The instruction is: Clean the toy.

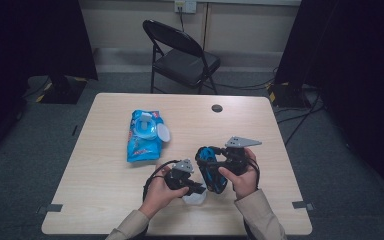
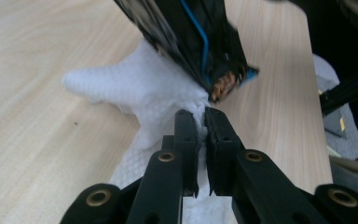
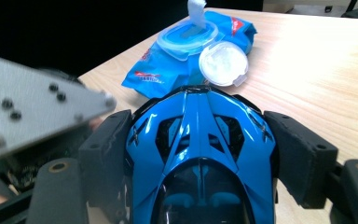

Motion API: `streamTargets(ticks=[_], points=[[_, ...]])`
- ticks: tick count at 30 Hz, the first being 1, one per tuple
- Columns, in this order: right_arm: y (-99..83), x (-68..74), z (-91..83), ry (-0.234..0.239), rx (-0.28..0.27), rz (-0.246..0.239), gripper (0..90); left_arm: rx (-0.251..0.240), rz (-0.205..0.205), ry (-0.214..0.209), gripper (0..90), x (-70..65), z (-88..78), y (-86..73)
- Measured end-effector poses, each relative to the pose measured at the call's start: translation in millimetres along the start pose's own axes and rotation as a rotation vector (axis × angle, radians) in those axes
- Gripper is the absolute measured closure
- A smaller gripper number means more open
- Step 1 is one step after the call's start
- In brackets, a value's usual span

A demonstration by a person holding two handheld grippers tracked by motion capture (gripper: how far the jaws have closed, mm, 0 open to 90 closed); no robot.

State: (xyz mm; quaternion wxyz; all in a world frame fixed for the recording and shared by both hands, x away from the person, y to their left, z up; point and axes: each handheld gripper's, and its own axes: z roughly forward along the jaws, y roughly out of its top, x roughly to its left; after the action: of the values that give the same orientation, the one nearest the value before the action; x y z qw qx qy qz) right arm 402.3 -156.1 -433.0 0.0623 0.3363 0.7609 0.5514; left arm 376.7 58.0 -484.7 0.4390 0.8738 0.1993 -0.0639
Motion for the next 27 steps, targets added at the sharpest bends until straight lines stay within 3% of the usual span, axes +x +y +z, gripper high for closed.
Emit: streamTargets(ticks=[7, 16, 27], points=[[0.5, -9.3, -11.8, -0.027, -0.012, 0.011, 26.2, 0.026, 0.021, 0.048, 84.3, 2.8, -19.4, -4.0], [-8.2, -31.1, -33.0, -0.106, 0.006, 0.035, 26.2, 0.020, -0.038, 0.126, 84.3, 20.4, -63.3, -30.2], [-15.0, -59.9, -49.3, -0.211, 0.031, 0.065, 26.1, 0.020, -0.060, 0.205, 84.1, 30.4, -99.1, -52.3]])
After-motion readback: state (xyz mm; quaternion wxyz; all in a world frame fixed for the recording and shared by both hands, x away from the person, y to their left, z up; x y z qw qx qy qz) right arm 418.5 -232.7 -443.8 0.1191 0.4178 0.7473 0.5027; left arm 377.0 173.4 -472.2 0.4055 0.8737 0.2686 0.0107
